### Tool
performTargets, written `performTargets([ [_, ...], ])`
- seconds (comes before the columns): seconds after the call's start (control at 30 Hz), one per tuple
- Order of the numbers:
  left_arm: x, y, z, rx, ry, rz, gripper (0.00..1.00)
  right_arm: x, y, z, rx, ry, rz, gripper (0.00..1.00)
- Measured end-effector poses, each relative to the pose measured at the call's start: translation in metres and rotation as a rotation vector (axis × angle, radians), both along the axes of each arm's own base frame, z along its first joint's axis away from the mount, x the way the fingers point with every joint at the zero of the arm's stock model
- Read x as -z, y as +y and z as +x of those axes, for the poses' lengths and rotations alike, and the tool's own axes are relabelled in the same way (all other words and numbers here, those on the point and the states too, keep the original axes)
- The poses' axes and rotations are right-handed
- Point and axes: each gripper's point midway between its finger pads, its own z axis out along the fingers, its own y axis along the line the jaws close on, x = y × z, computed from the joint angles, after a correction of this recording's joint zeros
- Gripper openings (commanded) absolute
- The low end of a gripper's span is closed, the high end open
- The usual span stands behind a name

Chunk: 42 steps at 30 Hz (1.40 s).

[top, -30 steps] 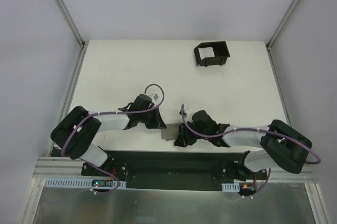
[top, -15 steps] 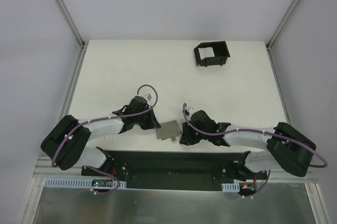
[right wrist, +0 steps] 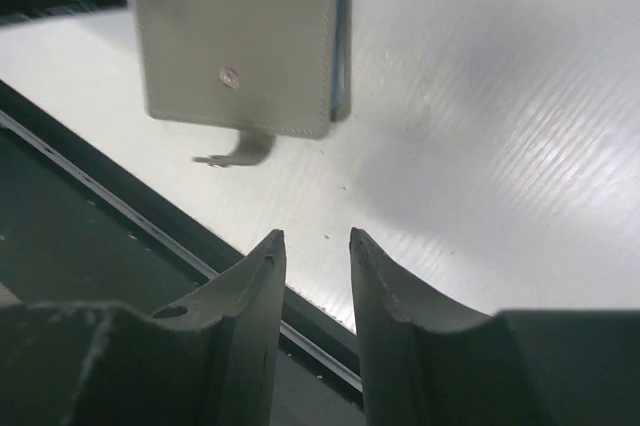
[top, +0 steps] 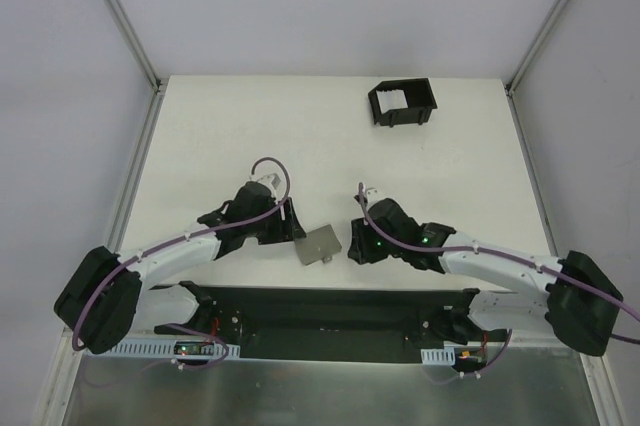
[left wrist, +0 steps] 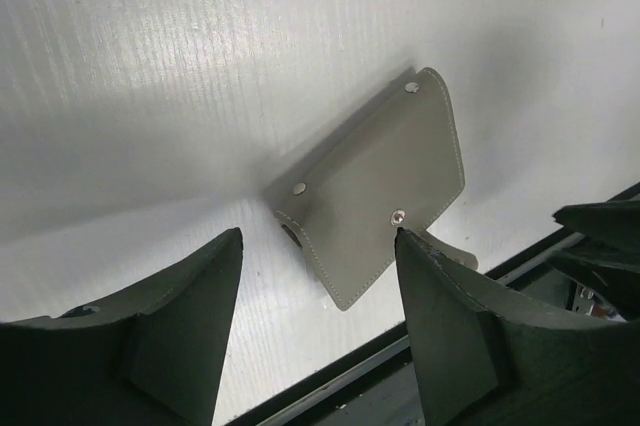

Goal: Put the credit cards into the card holder
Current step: Open the card holder at the center of the board, then move the storage box to the center of the board.

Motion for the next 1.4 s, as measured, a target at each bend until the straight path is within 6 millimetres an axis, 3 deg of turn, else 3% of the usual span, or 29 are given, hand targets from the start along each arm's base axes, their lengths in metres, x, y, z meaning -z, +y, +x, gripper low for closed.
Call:
performTargets([
  [0.07,-0.006,0.002,0.0,0.002,-0.015,0.005,0.7,-0.022,0.002,0.007,0.015,-0.054,0.036,0.46],
  [0.13,-0.013,0.004,0.0,0.005,-0.035,0.005,0.82,-0.044,0.002,0.014,0.032,-0.108,0.073,0.53],
  [0.23,-0.026,0.008,0.0,0.004,-0.08,0.002,0.99,-0.067,-0.003,0.021,0.067,-0.167,0.106,0.55],
  [0.4,-0.049,0.013,0.003,-0.004,-0.145,-0.004,0.99,-0.079,-0.028,0.033,0.174,-0.205,0.083,0.62],
  [0.63,-0.08,0.012,0.02,-0.006,-0.207,0.03,0.99,-0.095,-0.095,0.088,0.53,-0.2,0.031,0.72],
  [0.73,-0.084,0.016,0.029,-0.023,-0.214,0.07,0.99,-0.111,-0.12,0.12,0.675,-0.189,0.03,0.79],
  [0.87,-0.086,0.024,0.041,-0.056,-0.217,0.119,0.99,-0.121,-0.159,0.183,0.876,-0.145,-0.01,0.8],
  [1.0,-0.093,0.032,0.056,-0.091,-0.227,0.15,0.99,-0.139,-0.176,0.256,0.974,-0.144,-0.001,0.8],
  [1.13,-0.095,0.038,0.071,-0.115,-0.237,0.181,0.99,-0.145,-0.184,0.331,1.021,-0.142,0.004,0.8],
  [1.27,-0.093,0.048,0.085,-0.14,-0.227,0.205,0.99,-0.127,-0.184,0.397,1.036,-0.128,0.012,0.79],
  [1.4,-0.091,0.058,0.096,-0.165,-0.211,0.209,0.99,-0.088,-0.187,0.423,1.053,-0.07,-0.022,0.79],
])
